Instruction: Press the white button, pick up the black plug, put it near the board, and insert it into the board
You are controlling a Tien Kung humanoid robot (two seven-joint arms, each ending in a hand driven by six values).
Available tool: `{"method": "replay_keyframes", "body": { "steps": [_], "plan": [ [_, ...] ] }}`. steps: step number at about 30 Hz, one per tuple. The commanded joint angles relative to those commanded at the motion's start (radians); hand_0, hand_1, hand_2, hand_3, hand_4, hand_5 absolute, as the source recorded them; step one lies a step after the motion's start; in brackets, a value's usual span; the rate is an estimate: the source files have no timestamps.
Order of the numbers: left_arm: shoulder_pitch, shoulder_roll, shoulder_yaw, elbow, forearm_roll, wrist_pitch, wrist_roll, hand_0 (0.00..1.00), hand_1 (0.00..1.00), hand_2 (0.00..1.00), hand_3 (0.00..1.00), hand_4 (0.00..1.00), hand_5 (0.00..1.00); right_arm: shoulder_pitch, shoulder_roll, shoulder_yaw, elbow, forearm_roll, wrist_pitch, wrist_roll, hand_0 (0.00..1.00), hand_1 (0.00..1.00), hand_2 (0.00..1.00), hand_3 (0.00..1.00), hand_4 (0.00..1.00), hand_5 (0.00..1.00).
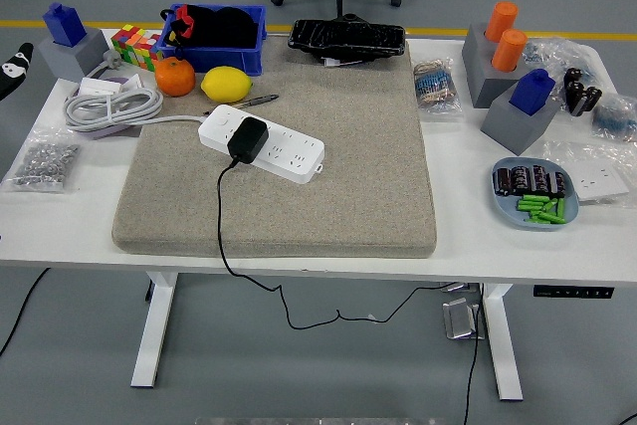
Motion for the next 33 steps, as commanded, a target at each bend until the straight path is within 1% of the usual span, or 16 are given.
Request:
{"method": "replay_keyframes", "body": {
  "steps": [22, 33],
  "plan": [
    [-0.012, -0.014, 0.022, 0.005, -0.009, 0.0, -0.004, 0.902, 0.874, 0.828, 0.815, 0.804, 0.444, 0.002, -0.003, 0.014, -0.005, -0.003, 0.001, -0.001, 0.747, 0.623, 0.605, 0.599, 0.664, 0.36],
    [-0.013, -0.011, 0.023, 0.002, -0.01, -0.001, -0.003, 0.901, 0.874, 0.828, 0.815, 0.804, 0.437, 0.002, -0.001, 0.023, -0.008, -0.007, 0.002, -0.002, 0.747, 0.622, 0.606, 0.598, 0.664, 0.361]
  ]
}}
